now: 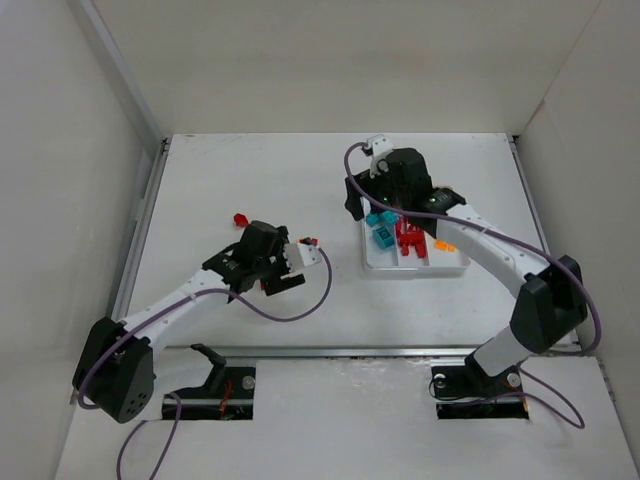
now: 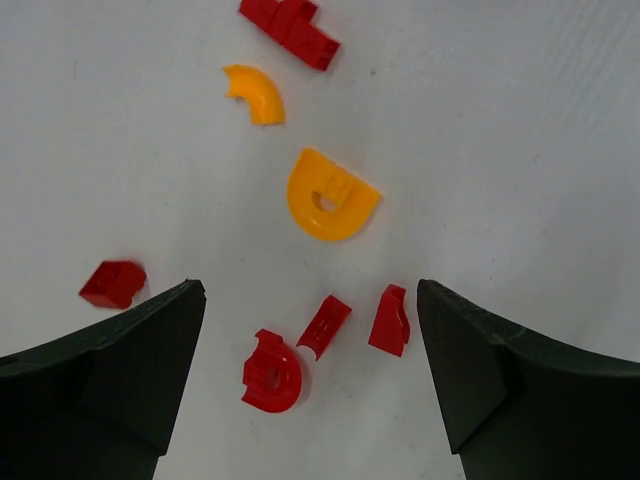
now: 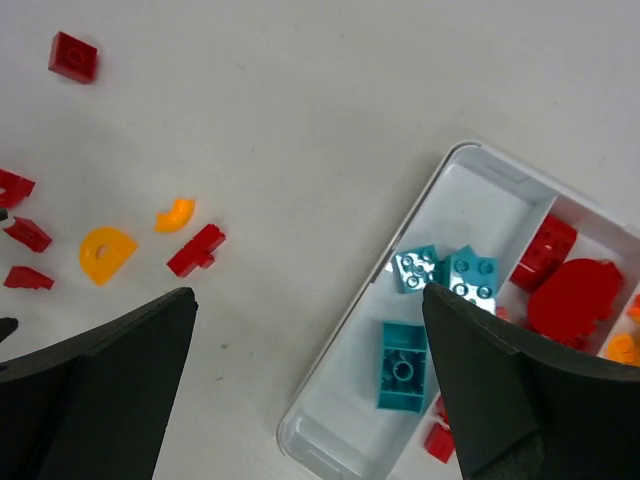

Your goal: Sort the legos into containers by color

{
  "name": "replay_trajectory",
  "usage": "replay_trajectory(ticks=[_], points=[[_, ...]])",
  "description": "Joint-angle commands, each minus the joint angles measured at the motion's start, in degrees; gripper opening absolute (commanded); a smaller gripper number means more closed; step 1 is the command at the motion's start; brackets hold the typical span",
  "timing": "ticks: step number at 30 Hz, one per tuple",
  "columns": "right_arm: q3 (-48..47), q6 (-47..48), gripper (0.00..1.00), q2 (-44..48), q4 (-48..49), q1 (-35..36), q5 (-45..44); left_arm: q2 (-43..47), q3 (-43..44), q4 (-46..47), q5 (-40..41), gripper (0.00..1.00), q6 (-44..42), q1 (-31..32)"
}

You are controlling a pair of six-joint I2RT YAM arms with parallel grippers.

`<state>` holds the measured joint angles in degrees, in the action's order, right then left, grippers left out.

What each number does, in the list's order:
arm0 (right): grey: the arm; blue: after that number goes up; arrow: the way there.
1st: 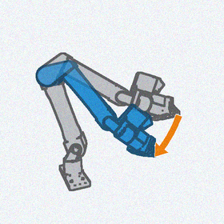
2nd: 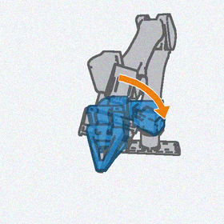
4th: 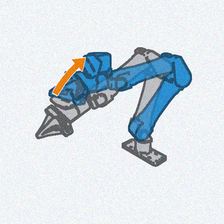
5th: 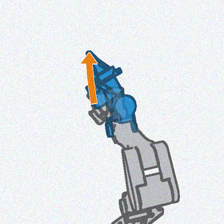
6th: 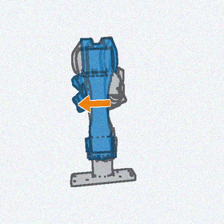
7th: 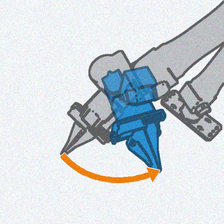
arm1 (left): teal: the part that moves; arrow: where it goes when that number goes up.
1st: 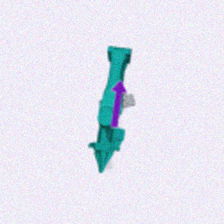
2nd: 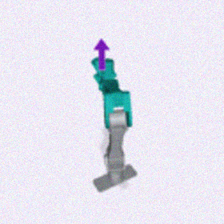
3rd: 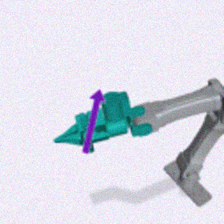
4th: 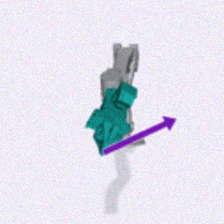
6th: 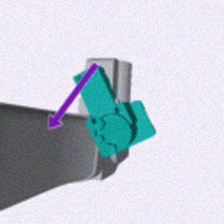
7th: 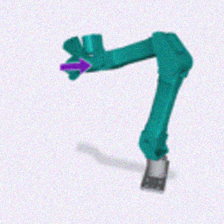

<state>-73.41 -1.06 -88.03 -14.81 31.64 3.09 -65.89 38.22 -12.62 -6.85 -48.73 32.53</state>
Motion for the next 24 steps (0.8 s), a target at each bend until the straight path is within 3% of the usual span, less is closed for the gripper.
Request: replay_trajectory(ticks=[1,3,4,7,8,11,15,17,18,20,24], points=[[-4.98,-8.76,1.0,-4.6,-2.32,1.06,-0.71,0.15,3.53,4.43,8.46,0.84,14.67,-0.89],[-5.52,-13.94,1.0,-6.36,-3.38,2.63,-8.07,0.84,1.96,8.2,15.78,0.82,23.2,-0.89],[-5.52,-18.06,1.0,-6.89,-3.39,3.25,-11.23,0.85,1.25,9.36,24.08,0.82,29.68,-0.89],[-6.83,-21.87,1.0,-6.28,-2.77,5.88,-23.54,2.69,-2.43,13.3,36.35,0.82,36.06,-1.68],[-6.84,-21.88,1.0,-6.28,-2.77,7.81,-31.58,3.65,-3.4,14.63,42.82,0.82,37.2,-1.68],[-8.85,-18.48,1.0,-5.66,0.38,10.1,-42.96,5.68,-8.41,22.62,51.12,0.82,37.22,-1.68],[-11.14,-17.22,1.0,-9.52,1.37,10.64,-55.28,8.31,-13.51,30.98,52.9,0.86,36.34,-1.68],[-13.94,-17.22,1.0,-12.41,-4.85,7.93,-49.19,9.8,-15.62,33.7,52.3,0.88,34.07,-1.68],[-14.65,-18.09,0.85,-13.3,-7.23,6.35,-44.88,10.42,-16.59,35.02,52.29,0.9,32.49,-1.68],[-14.66,-21.69,0.77,-13.84,-11.62,1.44,-36.19,12.18,-20.44,38.53,52.29,0.94,28.8,-1.68],[-7.21,-21.1,0.78,-13.84,-9.27,-2.99,-26.65,14.55,-24.42,45.31,53.35,0.99,24.03,-1.16]])
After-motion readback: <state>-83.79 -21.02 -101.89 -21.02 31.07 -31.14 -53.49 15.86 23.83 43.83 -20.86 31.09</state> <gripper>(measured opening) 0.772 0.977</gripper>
